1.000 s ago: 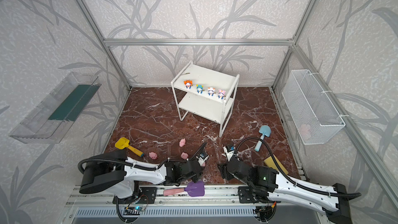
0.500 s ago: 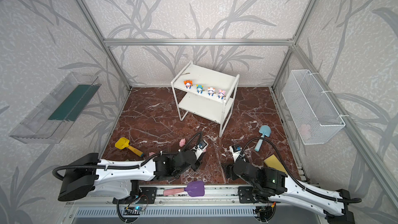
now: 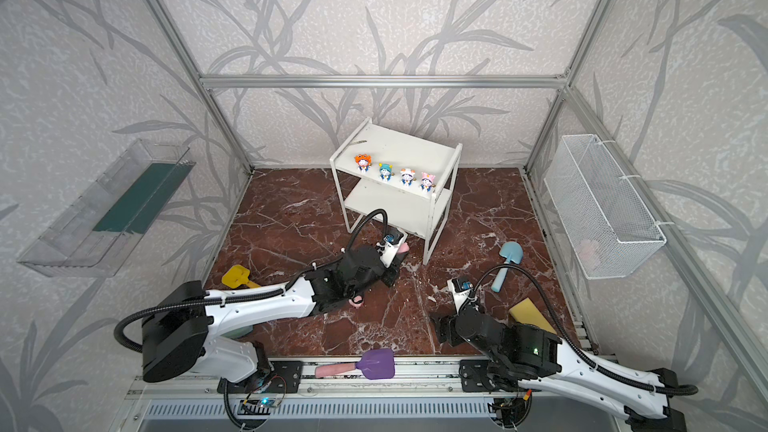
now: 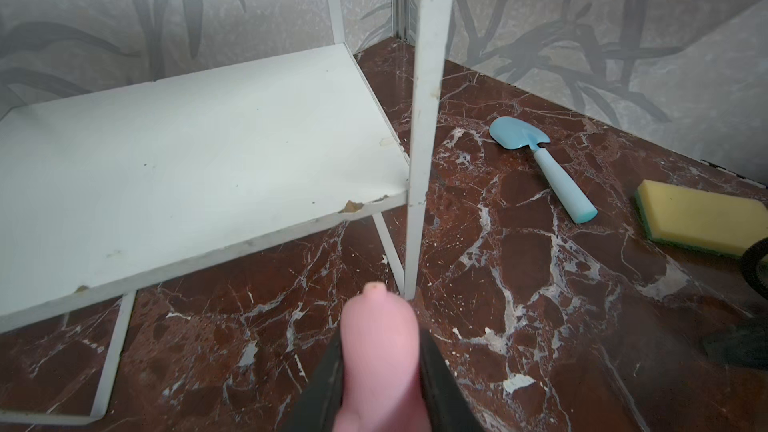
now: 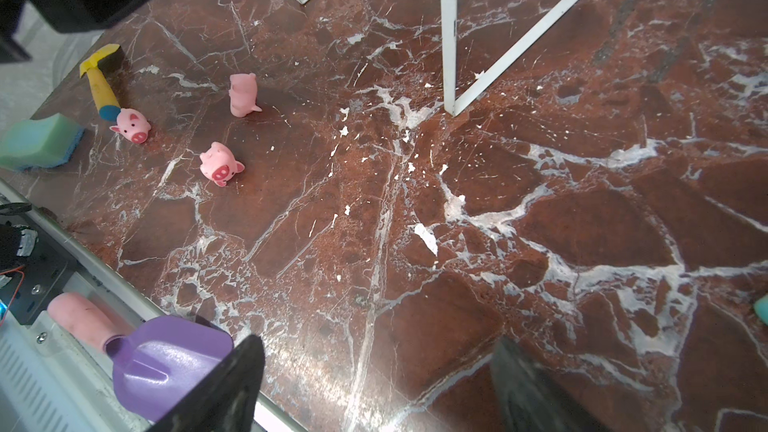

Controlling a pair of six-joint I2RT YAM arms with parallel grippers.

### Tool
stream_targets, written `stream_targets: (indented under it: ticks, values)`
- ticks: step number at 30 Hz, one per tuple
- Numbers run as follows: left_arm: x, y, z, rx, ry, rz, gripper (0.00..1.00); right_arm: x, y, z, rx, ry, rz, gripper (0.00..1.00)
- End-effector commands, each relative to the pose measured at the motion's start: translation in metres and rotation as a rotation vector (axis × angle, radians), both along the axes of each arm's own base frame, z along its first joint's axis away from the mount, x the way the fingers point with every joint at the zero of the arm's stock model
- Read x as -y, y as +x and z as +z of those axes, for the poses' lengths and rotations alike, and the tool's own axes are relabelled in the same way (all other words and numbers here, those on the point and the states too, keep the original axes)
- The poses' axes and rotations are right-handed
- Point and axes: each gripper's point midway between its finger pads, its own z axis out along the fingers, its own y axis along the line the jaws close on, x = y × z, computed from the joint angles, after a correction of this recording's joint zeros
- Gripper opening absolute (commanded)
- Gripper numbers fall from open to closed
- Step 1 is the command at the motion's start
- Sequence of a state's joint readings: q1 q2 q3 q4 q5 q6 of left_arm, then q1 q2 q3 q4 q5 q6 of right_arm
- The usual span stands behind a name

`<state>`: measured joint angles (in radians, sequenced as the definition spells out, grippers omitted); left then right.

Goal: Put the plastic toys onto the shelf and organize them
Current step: 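Lift the pink pig with the left gripper toward the lower shelf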

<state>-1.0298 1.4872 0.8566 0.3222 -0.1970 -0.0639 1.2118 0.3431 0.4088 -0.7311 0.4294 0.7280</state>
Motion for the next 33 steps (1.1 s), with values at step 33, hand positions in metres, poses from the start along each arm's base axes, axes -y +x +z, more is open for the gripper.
stream_targets:
  ticks: [33]
  values:
    - [0.043,0.08,0.021,0.065,-0.177,0.021,0.29,0.007,0.004,0.022,0.06,0.036,-0.017,0.87]
